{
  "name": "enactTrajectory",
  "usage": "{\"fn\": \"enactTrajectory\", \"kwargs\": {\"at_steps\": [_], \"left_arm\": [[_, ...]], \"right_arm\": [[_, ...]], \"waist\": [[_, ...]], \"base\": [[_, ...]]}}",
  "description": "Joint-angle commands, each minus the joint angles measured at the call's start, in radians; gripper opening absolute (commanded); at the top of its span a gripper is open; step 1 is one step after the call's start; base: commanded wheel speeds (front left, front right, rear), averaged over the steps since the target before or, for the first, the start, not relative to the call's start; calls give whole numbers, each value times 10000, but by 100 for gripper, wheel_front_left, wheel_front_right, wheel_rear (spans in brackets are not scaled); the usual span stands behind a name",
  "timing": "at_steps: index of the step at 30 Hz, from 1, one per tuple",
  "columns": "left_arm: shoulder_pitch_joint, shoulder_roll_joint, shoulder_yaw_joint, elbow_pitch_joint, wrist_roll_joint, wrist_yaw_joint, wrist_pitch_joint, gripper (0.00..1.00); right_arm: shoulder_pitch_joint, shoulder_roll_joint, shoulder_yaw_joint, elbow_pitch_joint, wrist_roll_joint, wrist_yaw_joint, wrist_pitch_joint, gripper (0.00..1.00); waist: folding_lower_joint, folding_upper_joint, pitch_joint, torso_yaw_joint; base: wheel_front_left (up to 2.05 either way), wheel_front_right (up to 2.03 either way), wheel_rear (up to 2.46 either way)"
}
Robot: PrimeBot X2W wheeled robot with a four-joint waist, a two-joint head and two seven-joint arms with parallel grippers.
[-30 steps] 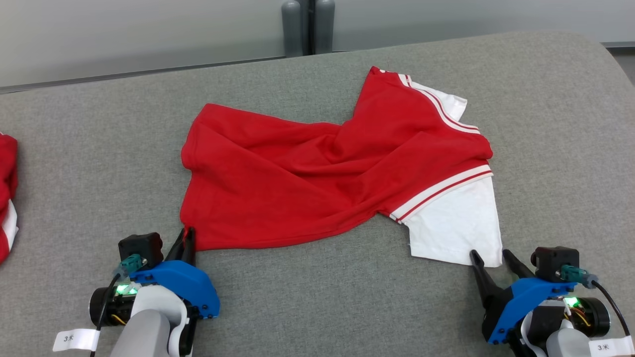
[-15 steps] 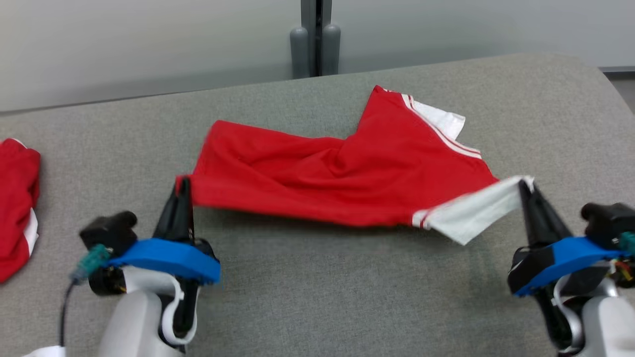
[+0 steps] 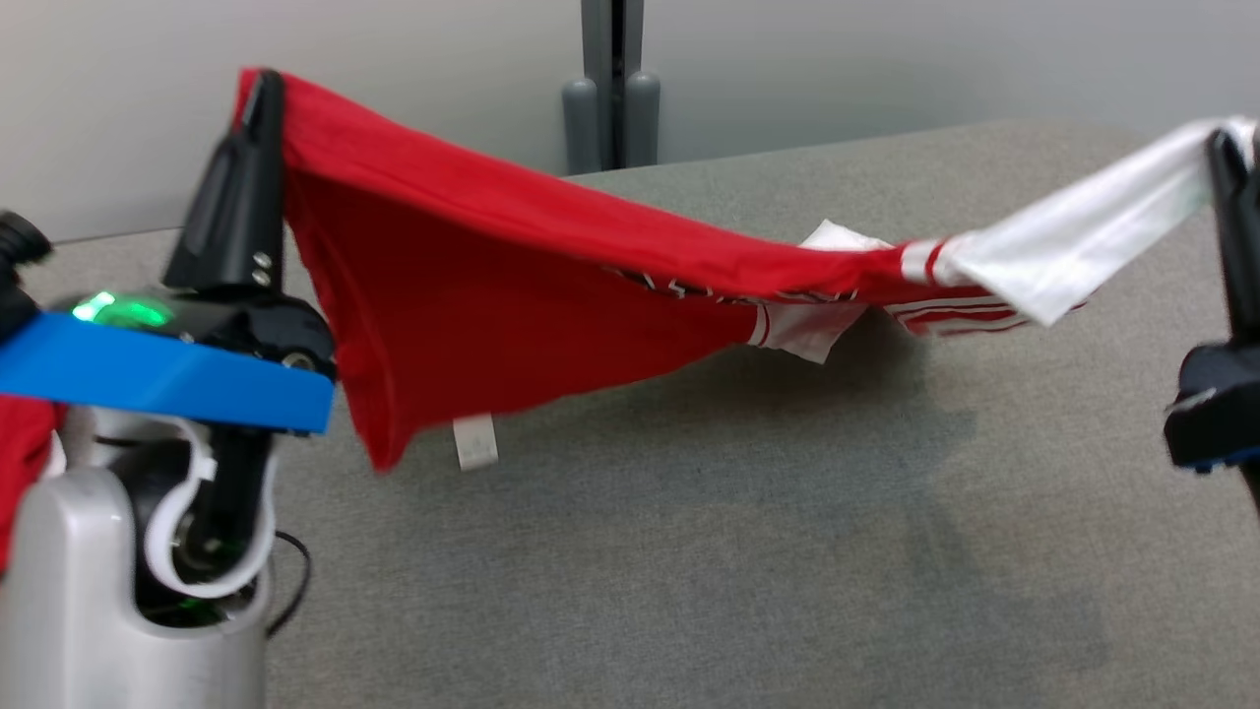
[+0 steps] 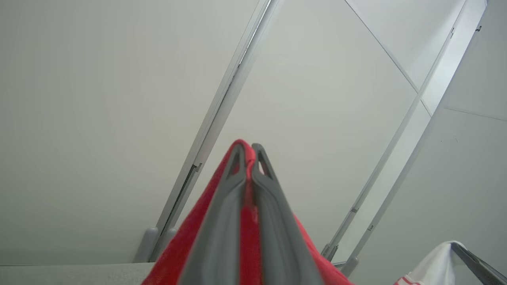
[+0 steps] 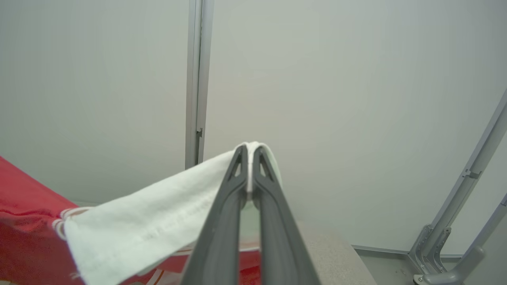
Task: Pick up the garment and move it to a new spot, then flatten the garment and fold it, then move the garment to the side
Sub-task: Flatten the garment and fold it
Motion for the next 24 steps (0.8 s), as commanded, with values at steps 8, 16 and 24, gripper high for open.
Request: {"fn": "enactTrajectory", "kwargs": {"at_steps": [8, 16, 24], "left_arm": [[-2364, 1246, 319, 1089, 714, 441, 964, 0], [-5276, 1547, 634, 3914, 1294, 414, -273, 0], [-7807, 1254, 450, 5334, 1870, 160, -2335, 0]], "right_arm": [[-3602, -1034, 1111, 2801, 1646, 2, -145, 0], [-7534, -1291, 2070, 6730, 1407, 0, -3087, 0], [-10300, -1607, 1947, 8005, -68, 0, -5880, 0]], "waist": [[1, 0, 2083, -274], [1, 0, 2671, -160], [1, 0, 2666, 188]], "base": [[0, 0, 0], [0, 0, 0], [0, 0, 0]]}}
